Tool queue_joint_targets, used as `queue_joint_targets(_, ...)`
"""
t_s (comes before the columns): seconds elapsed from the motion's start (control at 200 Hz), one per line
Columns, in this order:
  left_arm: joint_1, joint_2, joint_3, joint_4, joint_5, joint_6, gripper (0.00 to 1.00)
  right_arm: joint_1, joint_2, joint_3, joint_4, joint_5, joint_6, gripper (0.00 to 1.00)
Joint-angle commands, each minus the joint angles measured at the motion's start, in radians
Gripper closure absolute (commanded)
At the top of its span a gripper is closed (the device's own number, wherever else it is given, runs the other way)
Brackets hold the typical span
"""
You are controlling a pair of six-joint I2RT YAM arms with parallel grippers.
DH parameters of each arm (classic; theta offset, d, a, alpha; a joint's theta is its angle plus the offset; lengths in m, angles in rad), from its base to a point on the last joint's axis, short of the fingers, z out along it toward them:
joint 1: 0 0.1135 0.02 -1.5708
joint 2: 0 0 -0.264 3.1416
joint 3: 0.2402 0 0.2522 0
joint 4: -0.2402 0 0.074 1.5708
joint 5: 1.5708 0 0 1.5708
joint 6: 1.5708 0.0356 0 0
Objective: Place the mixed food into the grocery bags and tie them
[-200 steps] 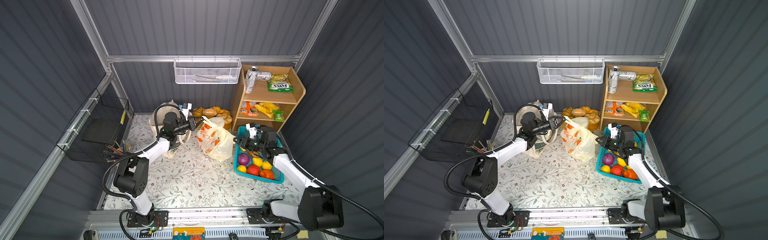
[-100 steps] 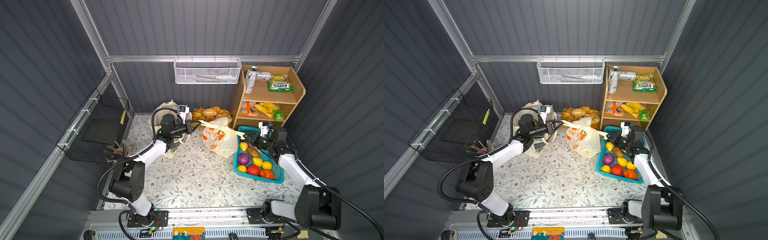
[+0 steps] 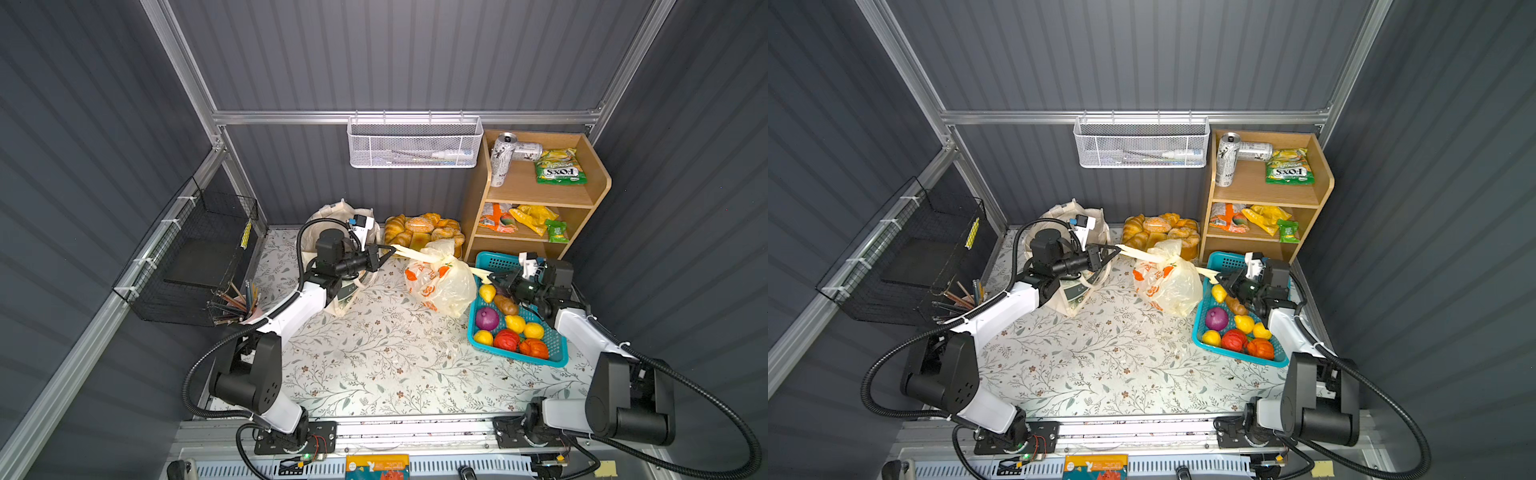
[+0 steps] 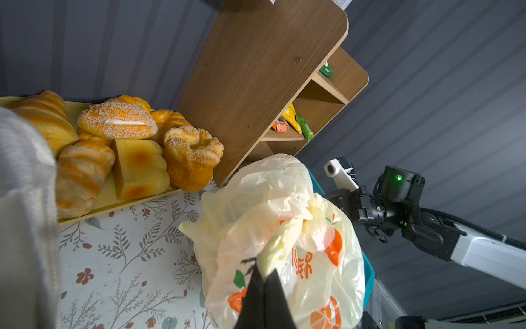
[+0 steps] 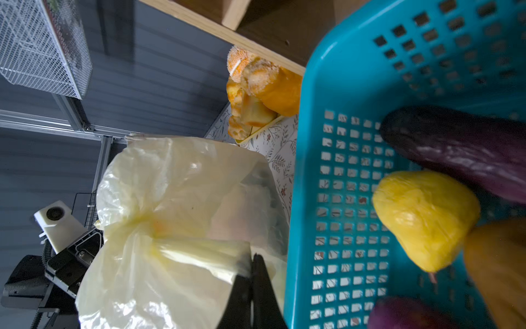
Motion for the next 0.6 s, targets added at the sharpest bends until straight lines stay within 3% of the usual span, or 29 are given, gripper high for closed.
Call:
queue_joint_targets(0.0,0.063,-0.035,0.032,-0.015,-0.104,0.059,1.0,-0.011,0.012,0.003,0.008,0.121,0.031,1.0)
queue_joint_targets(0.165,0.027,-0.011,0.061,-0.071,-0.102,0.112,1.0,0.099,0.028,0.037,-0.02,0.133,0.002,1.0)
queue_joint_targets(0.33,-0.055,0.018,0.104,-0.19,-0.136,0.224,1.0,0.143,0.043,0.059,-0.094,0.115,-0.082,1.0)
queue_joint_targets(0.42,-0.08,0.031,0.095,-0.196,-0.143,0.243,1.0,0.144,0.009,0.085,-0.186,0.138,-0.148,0.66)
queue_joint_targets(0.46,-0.09,0.032,0.084,-0.189,-0.144,0.245,1.0,0.143,-0.022,0.096,-0.239,0.176,-0.176,0.56)
queue_joint_targets(0.595,-0.117,0.028,0.054,-0.165,-0.148,0.241,1.0,0.148,-0.136,0.145,-0.361,0.264,-0.231,0.41)
